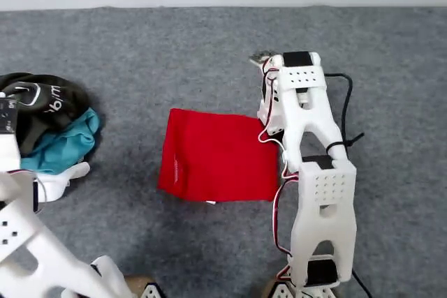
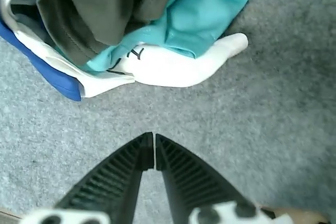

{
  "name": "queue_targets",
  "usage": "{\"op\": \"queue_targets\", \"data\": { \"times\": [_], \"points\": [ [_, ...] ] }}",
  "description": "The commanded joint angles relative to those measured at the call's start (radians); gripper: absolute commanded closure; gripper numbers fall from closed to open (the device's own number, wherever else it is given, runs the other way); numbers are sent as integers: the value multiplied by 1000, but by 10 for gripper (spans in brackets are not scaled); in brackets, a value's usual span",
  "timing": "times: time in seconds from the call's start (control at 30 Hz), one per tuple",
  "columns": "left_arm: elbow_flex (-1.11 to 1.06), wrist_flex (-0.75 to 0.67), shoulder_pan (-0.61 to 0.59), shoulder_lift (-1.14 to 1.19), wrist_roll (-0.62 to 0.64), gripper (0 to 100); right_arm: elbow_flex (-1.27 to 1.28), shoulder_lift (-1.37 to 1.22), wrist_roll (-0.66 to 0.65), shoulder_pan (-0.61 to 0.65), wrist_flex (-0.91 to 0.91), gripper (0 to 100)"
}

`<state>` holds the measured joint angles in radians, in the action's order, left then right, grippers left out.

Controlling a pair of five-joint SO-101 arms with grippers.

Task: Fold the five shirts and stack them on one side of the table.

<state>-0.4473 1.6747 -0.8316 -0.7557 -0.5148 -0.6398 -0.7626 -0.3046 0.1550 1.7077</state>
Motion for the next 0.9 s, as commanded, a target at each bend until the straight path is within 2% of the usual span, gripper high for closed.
{"op": "queue_targets", "data": {
  "times": [0.0, 0.17, 0.33, 0.53, 0.87],
  "points": [
    [-25, -58, 8, -43, 6, 985, -57, 87, 0, 39, 73, 989],
    [-61, -86, 11, -49, 8, 985, -55, 214, 8, 162, 79, 989],
    [-62, -86, 11, -49, 9, 985, -51, 168, 2, 226, 22, 989],
    [-62, -86, 12, -46, 9, 985, -55, 25, 0, 122, -25, 989],
    [-64, -86, 57, -44, 9, 985, -55, 22, 0, 67, 35, 989]
  ]
}}
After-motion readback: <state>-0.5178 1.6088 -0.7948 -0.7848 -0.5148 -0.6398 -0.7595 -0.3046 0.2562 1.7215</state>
